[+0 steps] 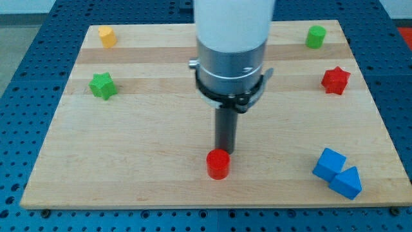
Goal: Move the red circle to the bottom left
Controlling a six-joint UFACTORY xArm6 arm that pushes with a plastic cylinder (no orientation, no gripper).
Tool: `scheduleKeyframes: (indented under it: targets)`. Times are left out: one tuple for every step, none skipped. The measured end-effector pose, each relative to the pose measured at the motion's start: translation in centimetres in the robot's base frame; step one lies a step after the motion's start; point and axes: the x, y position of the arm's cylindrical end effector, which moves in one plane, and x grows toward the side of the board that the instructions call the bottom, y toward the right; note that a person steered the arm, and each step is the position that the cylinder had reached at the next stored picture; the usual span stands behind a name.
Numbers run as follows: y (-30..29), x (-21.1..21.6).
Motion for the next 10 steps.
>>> scheduleKeyframes:
  targets:
    - [-0.4, 0.0]
    - [2.4, 0.7]
    - [2.6, 1.5]
    - [2.4, 3.1]
    - [0.9, 3.6]
    - [-1.8, 3.7]
    - [-4.7, 3.7]
    - [-7.5, 3.7]
    - [-10.2, 3.7]
    - [-12.9, 3.7]
